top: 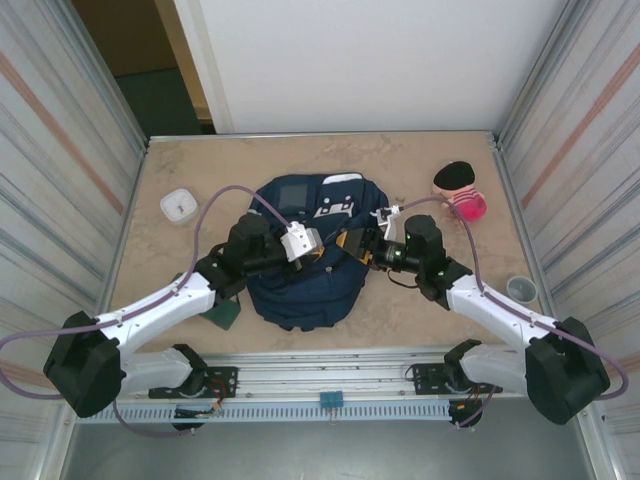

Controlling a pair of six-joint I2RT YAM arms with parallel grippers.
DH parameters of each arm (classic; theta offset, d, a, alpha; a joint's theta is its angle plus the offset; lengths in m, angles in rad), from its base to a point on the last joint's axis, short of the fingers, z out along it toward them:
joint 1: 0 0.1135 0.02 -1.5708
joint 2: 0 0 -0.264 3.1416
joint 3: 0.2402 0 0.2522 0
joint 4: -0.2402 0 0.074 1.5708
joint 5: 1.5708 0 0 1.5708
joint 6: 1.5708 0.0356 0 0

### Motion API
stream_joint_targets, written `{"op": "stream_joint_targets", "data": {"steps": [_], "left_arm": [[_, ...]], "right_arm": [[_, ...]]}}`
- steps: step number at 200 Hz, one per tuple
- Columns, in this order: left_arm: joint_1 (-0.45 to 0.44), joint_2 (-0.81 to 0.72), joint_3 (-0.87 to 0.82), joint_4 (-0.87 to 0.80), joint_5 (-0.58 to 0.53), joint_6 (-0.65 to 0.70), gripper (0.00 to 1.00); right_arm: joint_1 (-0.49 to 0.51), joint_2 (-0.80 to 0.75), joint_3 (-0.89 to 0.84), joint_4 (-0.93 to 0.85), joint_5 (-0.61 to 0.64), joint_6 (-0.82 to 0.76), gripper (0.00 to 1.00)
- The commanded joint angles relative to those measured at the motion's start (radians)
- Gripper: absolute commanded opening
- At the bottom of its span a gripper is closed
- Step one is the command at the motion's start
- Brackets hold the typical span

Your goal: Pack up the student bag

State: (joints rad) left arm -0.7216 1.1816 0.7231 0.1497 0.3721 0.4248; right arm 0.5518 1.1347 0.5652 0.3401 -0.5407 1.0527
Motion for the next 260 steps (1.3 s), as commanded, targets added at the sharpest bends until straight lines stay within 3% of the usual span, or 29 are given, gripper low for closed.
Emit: {"op": "stream_joint_targets", "data": {"steps": [1,36,52,73,93,121,140,158,180,211,260], "left_arm": [[-0.004,-0.024,0.017,0.124,0.105,0.03,0.0],[-0.006,-0.027,0.04,0.052,0.052,-0.008,0.0],[-0.022,-0.046,0.053,-0.01,-0.043,-0.073,0.15],[-0.076,-0.1,0.087,-0.164,-0.2,-0.157,0.33],[-0.149,-0.166,0.113,-0.303,-0.366,-0.299,0.41],[-0.274,-0.239,0.127,-0.477,-0.625,-0.651,0.43],[-0.359,-0.238,0.141,-0.592,-0.727,-0.938,0.44],[-0.459,-0.182,0.169,-0.655,-0.815,-1.106,0.44],[-0.527,-0.055,0.264,-0.748,-0.863,-1.217,0.46],[-0.537,0.104,0.423,-0.94,-0.908,-1.349,0.49],[-0.538,0.173,0.45,-0.887,-0.87,-1.371,0.51]], "right_arm": [[0.021,0.024,0.015,0.101,0.045,0.075,0.51],[0.044,0.026,-0.033,0.176,0.167,0.147,0.11],[0.057,0.016,-0.029,0.18,0.193,0.137,0.01],[0.086,0.007,-0.007,0.148,0.237,0.1,0.0],[0.112,-0.003,0.017,0.087,0.289,0.059,0.0],[0.128,-0.022,0.024,0.053,0.336,0.031,0.0],[0.133,-0.03,0.028,0.038,0.347,0.021,0.0],[0.138,-0.022,0.035,0.033,0.349,0.017,0.0],[0.143,-0.011,0.046,0.033,0.337,0.011,0.0],[0.15,-0.001,0.054,0.044,0.337,0.006,0.0],[0.159,0.026,0.065,0.071,0.315,0.009,0.0]]}}
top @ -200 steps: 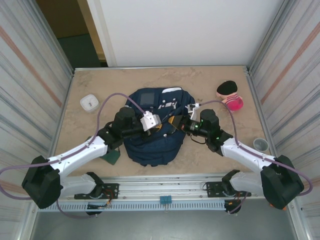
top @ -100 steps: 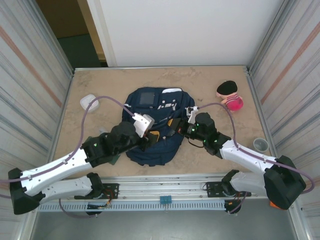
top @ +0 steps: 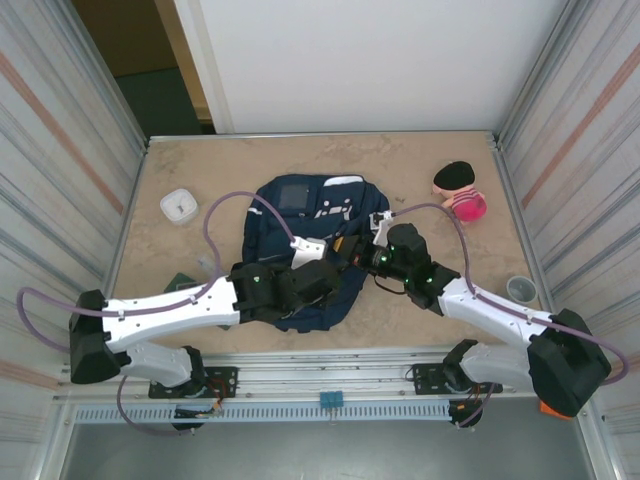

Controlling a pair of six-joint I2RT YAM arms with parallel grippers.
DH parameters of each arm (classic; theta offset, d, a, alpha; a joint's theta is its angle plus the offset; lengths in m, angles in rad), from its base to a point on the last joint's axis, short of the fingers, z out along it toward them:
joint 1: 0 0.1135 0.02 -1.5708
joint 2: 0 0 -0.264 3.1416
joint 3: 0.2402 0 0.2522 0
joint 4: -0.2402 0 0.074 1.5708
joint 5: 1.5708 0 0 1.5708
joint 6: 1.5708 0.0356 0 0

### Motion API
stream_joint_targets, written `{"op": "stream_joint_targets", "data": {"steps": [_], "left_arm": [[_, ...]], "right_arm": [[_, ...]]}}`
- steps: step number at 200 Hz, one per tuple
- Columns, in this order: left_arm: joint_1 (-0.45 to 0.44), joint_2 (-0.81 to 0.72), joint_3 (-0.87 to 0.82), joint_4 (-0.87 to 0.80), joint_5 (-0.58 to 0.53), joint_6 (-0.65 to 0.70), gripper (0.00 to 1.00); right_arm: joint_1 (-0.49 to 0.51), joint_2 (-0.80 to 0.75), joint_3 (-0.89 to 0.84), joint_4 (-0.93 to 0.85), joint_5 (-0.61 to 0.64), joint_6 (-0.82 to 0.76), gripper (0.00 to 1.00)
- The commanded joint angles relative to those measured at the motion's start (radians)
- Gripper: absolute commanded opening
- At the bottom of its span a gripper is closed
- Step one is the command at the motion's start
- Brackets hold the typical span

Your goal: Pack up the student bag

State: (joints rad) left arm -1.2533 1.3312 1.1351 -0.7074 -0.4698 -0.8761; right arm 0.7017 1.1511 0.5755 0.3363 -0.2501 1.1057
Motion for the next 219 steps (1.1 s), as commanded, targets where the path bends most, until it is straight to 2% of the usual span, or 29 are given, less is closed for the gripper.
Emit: {"op": "stream_joint_targets", "data": {"steps": [1,69,107,219], "left_arm": [[-0.007,0.025,0.038,-0.03,-0.028,-0.07,0.51],[-0.007,0.106,0.09,-0.033,-0.045,-0.062,0.5],[-0.006,0.164,0.112,-0.062,-0.073,-0.091,0.44],[0.001,0.144,0.058,-0.078,-0.074,-0.139,0.0]], "right_arm": [[0.01,0.009,0.057,0.076,0.023,-0.044,0.0],[0.016,0.006,0.062,0.092,0.014,-0.044,0.0],[0.022,0.011,0.063,0.095,0.014,-0.045,0.0],[0.015,0.001,0.073,0.066,0.012,-0.067,0.0]]}}
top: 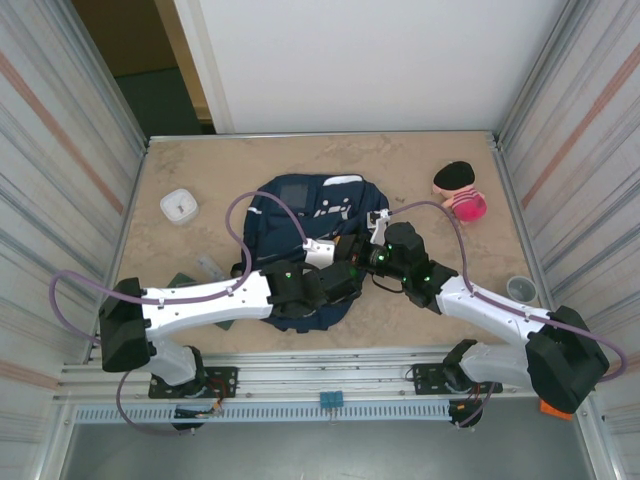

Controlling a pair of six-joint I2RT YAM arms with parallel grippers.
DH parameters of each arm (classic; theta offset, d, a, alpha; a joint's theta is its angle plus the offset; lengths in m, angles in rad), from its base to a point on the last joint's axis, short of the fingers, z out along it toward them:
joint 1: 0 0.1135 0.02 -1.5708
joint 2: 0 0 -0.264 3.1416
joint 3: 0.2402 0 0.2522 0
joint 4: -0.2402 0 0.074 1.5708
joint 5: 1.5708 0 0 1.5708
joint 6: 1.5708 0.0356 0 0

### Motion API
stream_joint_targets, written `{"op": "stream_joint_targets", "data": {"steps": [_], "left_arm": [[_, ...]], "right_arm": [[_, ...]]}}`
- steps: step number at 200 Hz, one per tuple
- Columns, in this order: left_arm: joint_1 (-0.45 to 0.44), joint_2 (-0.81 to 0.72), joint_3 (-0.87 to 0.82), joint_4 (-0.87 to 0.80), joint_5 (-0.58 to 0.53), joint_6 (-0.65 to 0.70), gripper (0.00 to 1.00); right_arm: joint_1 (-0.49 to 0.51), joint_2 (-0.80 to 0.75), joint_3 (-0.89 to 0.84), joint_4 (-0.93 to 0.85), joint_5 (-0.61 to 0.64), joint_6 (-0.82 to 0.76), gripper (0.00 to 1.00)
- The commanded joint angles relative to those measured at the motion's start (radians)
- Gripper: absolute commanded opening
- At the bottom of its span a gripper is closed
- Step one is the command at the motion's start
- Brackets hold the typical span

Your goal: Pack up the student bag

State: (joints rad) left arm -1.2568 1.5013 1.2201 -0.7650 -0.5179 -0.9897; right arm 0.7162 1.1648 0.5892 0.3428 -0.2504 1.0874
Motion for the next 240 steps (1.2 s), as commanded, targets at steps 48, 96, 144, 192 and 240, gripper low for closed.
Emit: {"op": "stream_joint_targets", "data": {"steps": [48,96,144,192,240], "left_arm": [[0.018,-0.138,-0.148,0.013,0.001,-0.034,0.0],[0.063,-0.312,-0.363,0.192,0.03,0.035,0.0],[0.126,-0.389,-0.476,0.501,0.133,0.199,0.0],[0.133,-0.394,-0.463,0.58,0.177,0.257,0.0],[0.133,-0.383,-0.473,0.592,0.189,0.249,0.0]], "right_arm": [[-0.151,-0.04,0.057,-0.015,-0.091,-0.077,0.0],[-0.353,0.026,0.084,-0.058,-0.297,-0.099,0.0],[-0.303,0.031,0.046,0.014,-0.308,-0.016,0.43],[-0.082,-0.03,-0.017,0.004,-0.065,0.043,0.55],[0.001,0.017,-0.011,0.031,0.034,0.074,0.55]]}}
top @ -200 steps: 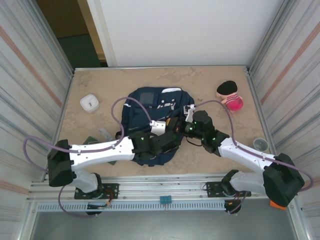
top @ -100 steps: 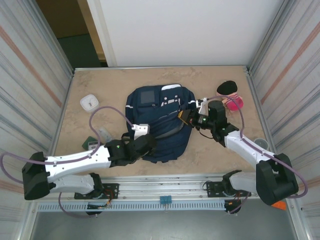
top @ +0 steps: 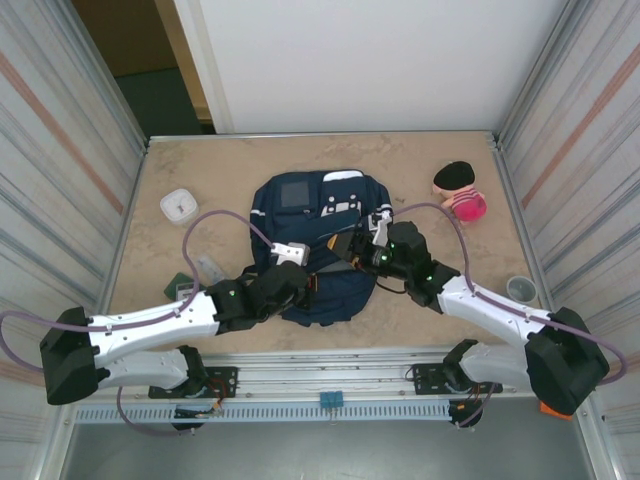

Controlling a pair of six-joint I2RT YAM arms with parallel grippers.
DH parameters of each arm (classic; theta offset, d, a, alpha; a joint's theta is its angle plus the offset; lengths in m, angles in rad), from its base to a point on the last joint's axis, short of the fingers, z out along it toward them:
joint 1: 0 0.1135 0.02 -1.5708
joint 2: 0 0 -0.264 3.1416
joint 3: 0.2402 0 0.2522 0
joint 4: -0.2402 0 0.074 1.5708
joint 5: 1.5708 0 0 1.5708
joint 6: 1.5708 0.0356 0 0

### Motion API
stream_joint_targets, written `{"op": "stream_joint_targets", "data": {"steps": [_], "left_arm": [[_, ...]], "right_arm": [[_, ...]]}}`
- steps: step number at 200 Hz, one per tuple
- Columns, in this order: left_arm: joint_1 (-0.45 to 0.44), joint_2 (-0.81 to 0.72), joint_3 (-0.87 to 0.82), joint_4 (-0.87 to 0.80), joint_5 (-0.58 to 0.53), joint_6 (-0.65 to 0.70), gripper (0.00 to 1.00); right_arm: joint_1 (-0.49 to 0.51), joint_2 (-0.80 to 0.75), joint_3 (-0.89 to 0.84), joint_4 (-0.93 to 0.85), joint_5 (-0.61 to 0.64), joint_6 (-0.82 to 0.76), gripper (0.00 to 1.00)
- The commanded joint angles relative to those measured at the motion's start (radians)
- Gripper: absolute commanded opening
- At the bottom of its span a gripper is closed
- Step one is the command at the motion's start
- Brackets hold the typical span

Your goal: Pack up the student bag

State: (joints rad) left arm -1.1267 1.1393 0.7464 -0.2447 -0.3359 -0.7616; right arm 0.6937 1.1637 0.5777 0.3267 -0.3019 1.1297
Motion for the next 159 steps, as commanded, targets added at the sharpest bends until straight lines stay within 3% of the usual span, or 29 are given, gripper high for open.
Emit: {"op": "stream_joint_targets", "data": {"steps": [1,23,34,79,110,134,159], "left_arm": [[0.003,-0.021,0.001,0.071,0.007,0.021,0.0],[0.003,-0.031,0.006,0.023,-0.023,0.013,0.0],[0.005,-0.041,0.005,-0.014,-0.051,0.011,0.0],[0.059,-0.119,-0.094,-0.039,-0.061,0.008,0.0],[0.1,-0.152,-0.135,0.003,-0.039,0.045,0.0],[0.111,-0.147,-0.136,0.07,-0.018,0.081,0.0],[0.11,-0.127,-0.118,0.113,0.002,0.107,0.0]], "right_arm": [[0.024,0.02,0.001,0.046,0.086,0.031,0.54],[0.01,0.023,0.008,0.025,0.08,0.001,0.24],[-0.018,0.013,0.02,-0.014,0.054,-0.031,0.14],[-0.224,-0.029,0.128,-0.235,-0.22,-0.19,0.08],[-0.332,0.02,0.197,-0.3,-0.355,-0.236,0.16],[-0.286,0.032,0.176,-0.218,-0.322,-0.164,0.52],[-0.167,0.012,0.119,-0.147,-0.173,-0.081,0.63]]}}
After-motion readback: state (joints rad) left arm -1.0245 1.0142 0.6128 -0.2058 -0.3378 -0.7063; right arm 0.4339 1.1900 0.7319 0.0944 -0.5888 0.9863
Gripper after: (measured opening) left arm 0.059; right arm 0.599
